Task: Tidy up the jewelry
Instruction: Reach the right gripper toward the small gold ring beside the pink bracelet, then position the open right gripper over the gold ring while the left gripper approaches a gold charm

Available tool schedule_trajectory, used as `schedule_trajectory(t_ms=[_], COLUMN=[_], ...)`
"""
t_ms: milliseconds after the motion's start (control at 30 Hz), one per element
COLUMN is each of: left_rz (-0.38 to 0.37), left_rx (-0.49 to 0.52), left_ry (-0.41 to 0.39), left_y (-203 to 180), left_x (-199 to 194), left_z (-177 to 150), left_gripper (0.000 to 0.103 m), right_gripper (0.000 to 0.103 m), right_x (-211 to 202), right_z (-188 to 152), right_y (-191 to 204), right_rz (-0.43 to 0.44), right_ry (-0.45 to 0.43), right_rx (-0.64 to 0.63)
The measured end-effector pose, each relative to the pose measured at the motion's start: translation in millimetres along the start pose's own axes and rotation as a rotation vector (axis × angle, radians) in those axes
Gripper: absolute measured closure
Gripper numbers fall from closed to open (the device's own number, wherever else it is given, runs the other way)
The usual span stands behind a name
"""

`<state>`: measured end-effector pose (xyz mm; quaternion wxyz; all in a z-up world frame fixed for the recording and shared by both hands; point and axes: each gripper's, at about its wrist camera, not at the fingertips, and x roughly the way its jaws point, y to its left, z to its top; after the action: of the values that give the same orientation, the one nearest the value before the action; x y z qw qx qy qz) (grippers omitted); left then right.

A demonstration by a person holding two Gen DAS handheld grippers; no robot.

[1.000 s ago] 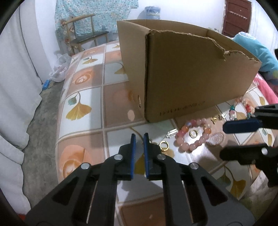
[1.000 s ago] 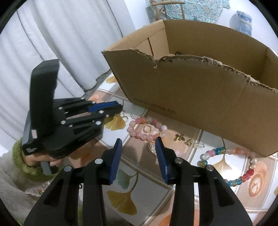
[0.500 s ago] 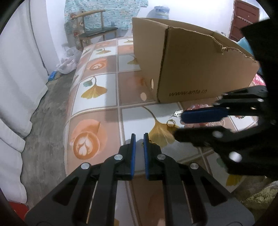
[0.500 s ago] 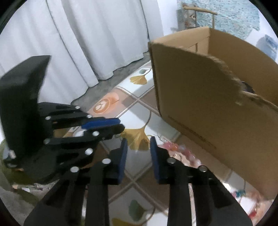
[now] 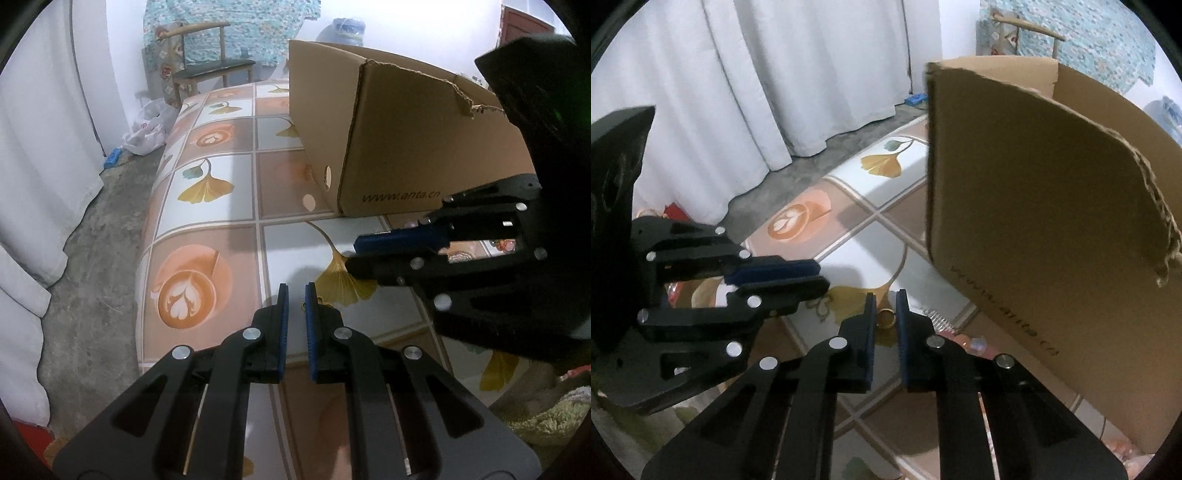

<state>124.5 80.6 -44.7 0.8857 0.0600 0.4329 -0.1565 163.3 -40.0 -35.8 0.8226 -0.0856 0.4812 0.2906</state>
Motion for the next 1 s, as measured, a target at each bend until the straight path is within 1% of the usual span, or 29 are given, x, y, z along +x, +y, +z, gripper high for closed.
schedule_trajectory(t_ms=[233,333,433,500,633,733,800,867,933,1000], left_rz=[-0.006,-0.018,-0.040,-0.067,-0.150,-0.176,-0.168,-0.160,-0.158,-0.144], left_rx=[-0.003,0.000,0.001,-0.002,-0.028,-0.023,-0.005,0.016,0.034,0.060], left_ry=[-0.002,-0.002,-0.004,-0.004,-0.004,-0.007,-0.021,-0.039,-0.032,-0.002], left_y=[-2,-6,-14,-22,-39,-47,-48,-46,-45,-47], left_x=[-2,-4,-4,-3,1,1,-5,-17,-27,-29], left_z=[-3,-5,-7,-6,-4,-3,-2,-2,-5,-8], left_gripper=[0.095,0.095,0.095,0.095,0.095,0.093,0.083,0.064,0.055,0.054], right_gripper=[0.092,0.092,0.092,0.092,0.092,0.092,0.092,0.091,0.091,0.086], right_x=[-14,-23,-32,-40,-51,-56,-63,-69,-72,-75], right_z=[-20,-33,-46,-56,-71,-80,-82,-83,-85,-90], right_y=[10,10,1,-9,-29,-37,-41,-42,-43,-44], right_rz=[0.006,-0.011,-0.038,-0.073,-0.134,-0.137,-0.120,-0.082,-0.067,-0.048], right_ry=[0.037,0.055,0.066,0.070,0.064,0.048,0.018,-0.011,-0.020,-0.018], right_rx=[-0.007,0.006,0.051,0.109,0.211,0.270,0.300,0.312,0.314,0.317])
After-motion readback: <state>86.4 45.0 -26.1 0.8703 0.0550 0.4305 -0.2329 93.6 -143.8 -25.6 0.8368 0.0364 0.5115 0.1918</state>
